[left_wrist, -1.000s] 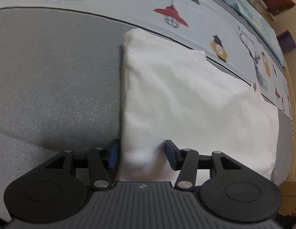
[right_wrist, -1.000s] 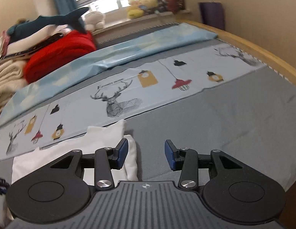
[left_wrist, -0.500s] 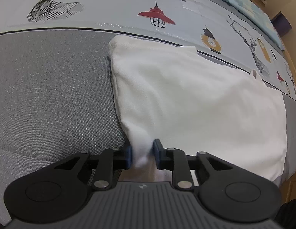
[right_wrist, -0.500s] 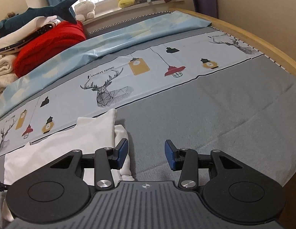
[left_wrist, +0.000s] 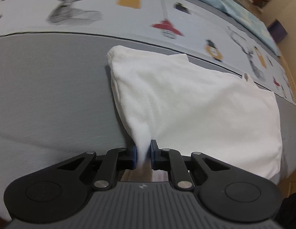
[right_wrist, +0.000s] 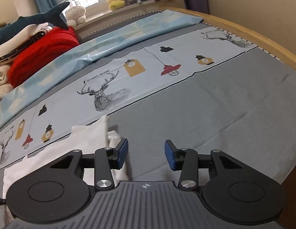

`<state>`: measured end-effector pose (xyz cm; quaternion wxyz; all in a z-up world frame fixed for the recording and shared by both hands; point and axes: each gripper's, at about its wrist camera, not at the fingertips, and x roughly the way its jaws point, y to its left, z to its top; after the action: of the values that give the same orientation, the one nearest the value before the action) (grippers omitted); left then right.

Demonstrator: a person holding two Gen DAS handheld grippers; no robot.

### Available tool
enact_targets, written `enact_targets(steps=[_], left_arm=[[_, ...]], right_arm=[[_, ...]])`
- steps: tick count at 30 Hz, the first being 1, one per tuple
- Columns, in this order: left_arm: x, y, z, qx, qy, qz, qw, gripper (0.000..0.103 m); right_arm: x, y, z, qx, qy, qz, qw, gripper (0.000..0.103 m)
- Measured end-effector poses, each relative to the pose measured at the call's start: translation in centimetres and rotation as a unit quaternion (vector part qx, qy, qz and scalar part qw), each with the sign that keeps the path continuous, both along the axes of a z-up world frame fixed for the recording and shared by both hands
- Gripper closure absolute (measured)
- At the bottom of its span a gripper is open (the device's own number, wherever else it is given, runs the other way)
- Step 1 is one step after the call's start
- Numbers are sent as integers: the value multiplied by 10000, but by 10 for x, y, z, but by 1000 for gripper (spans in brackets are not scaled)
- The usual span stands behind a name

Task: Fold small clothes
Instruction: 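Pinch the folded white shirt's edge with the left gripper and lift it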

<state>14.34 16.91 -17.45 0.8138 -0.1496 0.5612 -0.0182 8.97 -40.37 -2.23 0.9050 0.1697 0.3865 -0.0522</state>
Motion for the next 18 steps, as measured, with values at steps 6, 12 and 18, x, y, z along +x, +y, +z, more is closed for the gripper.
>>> enact_targets(steps=[6,12,18], left_arm=[[-14,50,-3,-472,227,358,9980,79],[-9,61,-14,-836,495,492,9941,70],[4,36,-19,-392,521,309,9974,68]], right_arm=[[5,24,-2,-74,5,319,9995,59],[7,33,-2,-238,24,529,9983,59],[6,26,-3,-202,53,489,9986,59]])
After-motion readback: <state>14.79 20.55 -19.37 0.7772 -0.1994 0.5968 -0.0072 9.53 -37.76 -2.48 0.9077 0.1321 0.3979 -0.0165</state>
